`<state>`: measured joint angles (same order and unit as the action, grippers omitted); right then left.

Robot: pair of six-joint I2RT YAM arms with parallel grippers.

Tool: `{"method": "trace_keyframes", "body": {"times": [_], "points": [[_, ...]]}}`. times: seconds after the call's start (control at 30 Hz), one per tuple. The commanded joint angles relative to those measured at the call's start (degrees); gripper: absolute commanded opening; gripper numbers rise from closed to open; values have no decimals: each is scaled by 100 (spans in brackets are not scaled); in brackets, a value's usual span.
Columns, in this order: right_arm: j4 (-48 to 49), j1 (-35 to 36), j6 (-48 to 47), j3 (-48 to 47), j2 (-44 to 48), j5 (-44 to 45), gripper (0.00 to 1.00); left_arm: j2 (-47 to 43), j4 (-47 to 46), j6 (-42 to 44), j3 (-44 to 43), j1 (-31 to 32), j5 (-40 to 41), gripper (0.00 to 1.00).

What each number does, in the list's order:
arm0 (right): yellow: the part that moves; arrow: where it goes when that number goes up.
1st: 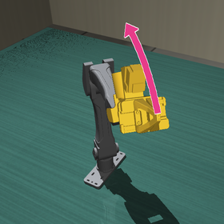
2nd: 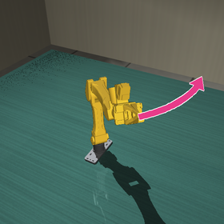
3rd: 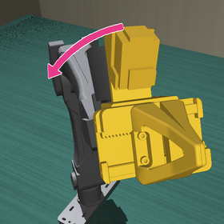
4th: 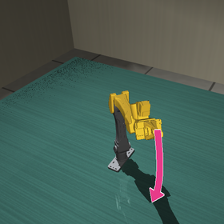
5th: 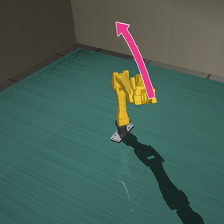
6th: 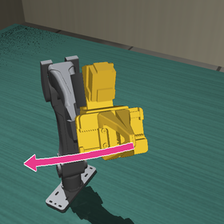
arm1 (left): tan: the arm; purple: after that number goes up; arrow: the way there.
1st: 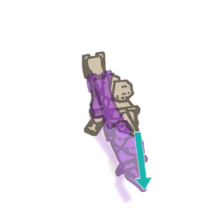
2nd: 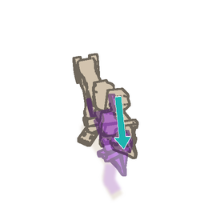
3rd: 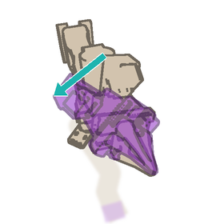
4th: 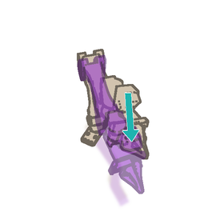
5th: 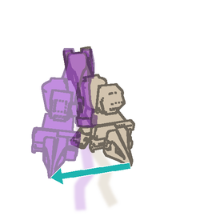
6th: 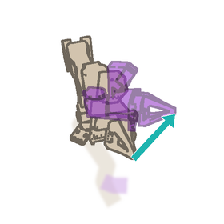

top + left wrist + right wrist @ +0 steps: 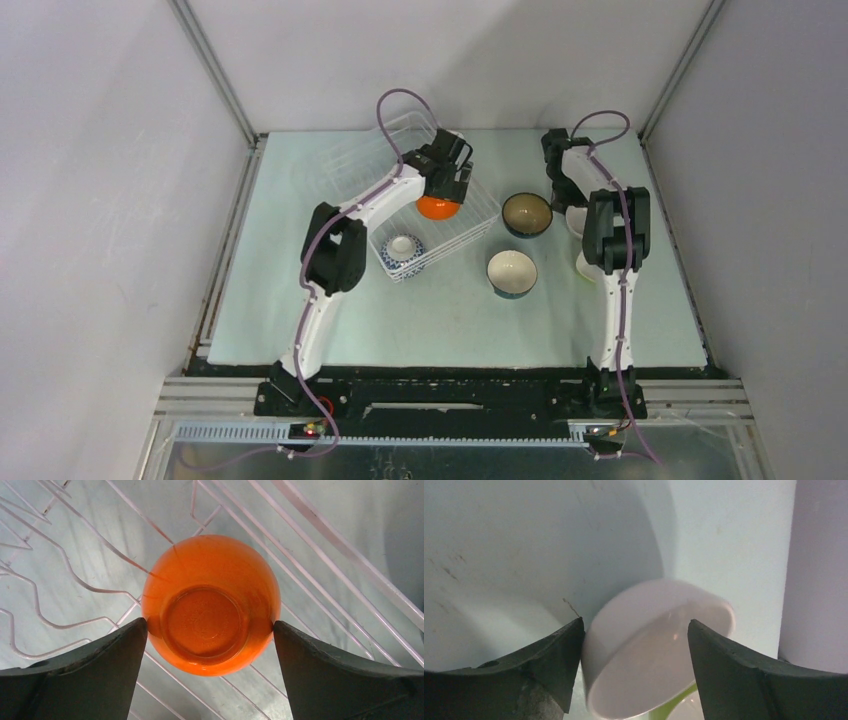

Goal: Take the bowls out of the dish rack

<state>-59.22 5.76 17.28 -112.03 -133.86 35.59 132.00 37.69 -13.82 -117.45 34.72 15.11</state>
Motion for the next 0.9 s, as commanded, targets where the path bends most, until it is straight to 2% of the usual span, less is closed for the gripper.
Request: {"method": "trace_keyframes", "body": {"times": [0.0,0.23,0.4,0.5,0.57,0.67,0.87], "points": [[76,39,-24,69,767,-51,85,49,97,-208,-314,-62,-54,100],[71,224,-98,140,1728,-309,86,293,295,-438,-423,-321,-763,97],[174,714,-321,-9,2409,-1020,85,359,238,-534,-123,-583,-1534,79],[257,1100,-322,-67,2599,-1296,80,223,-131,-663,285,-725,-2159,68],[346,1310,-313,-80,2643,-1543,79,34,-525,-785,711,-820,-2544,64],[517,1521,-276,-48,2602,-2175,76,-278,-983,-928,1283,-957,-2836,59],[1038,1718,-31,-66,2348,-3973,74,-922,-1590,-1058,2280,-1164,-3187,57]]}}
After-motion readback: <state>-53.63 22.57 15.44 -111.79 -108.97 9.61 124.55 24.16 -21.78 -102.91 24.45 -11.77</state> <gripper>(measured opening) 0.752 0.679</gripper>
